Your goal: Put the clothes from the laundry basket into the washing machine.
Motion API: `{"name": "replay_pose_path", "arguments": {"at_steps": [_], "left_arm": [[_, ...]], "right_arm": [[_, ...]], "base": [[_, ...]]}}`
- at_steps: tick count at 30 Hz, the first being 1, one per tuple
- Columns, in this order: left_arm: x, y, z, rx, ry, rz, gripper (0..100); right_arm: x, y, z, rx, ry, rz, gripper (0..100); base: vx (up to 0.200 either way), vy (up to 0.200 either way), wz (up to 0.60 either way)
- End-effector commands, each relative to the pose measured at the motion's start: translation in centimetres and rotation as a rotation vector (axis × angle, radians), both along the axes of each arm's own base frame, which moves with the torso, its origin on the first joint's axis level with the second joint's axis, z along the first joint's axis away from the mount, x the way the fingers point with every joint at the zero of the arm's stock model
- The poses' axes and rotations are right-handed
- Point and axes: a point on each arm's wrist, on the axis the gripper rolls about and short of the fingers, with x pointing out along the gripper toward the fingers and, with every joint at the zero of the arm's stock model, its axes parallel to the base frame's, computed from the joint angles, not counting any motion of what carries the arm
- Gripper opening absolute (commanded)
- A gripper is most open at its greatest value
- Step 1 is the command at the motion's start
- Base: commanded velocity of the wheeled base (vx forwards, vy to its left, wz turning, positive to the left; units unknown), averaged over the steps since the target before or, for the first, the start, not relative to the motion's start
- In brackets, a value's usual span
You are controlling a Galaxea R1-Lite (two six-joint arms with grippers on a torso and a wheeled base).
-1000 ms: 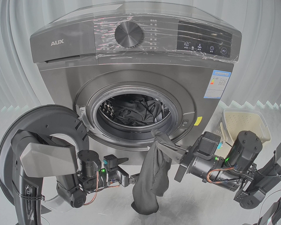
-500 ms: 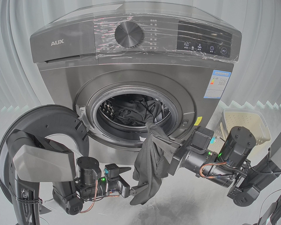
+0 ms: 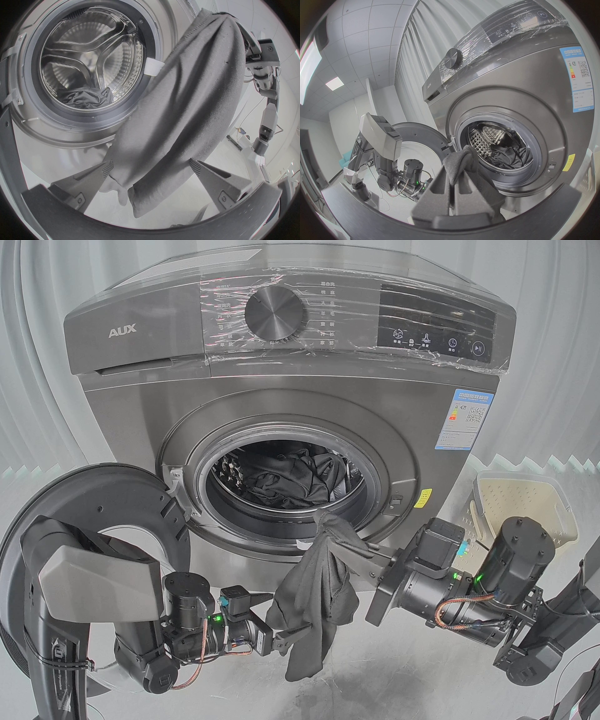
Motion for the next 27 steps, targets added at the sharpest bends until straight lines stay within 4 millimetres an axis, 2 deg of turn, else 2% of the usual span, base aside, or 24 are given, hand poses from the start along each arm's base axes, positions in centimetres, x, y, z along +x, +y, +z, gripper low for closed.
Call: {"name": "replay_pose_path", "arguments": {"at_steps": [1,8,12,19,27], "left_arm": [[0.6,0.2,-0.1,-0.005,-0.006,0.017,100],[1.3,0.3,0.1,-0.020,-0.018,0.030,100],[2.4,0.5,0.3,-0.039,-0.042,0.055,100],[3.9,0.5,-0.5,-0.046,-0.055,0.078,100],[4.3,0.0,-1.7,-0.036,-0.045,0.080,100]], "right_arm": [[-0.5,-0.7,0.5,0.009,-0.006,-0.001,0],[-0.9,-0.8,0.6,0.010,-0.010,0.014,0],[-1.3,-1.0,0.5,0.005,-0.006,0.025,0],[-2.1,-1.2,0.3,-0.009,0.004,0.060,0],[-2.5,-0.9,0.7,0.006,-0.007,0.082,0]], "base": [[0.000,0.000,0.00],[0.000,0.000,0.00],[0.000,0.000,0.00],[0.000,0.000,0.00],[0.000,0.000,0.00]]}}
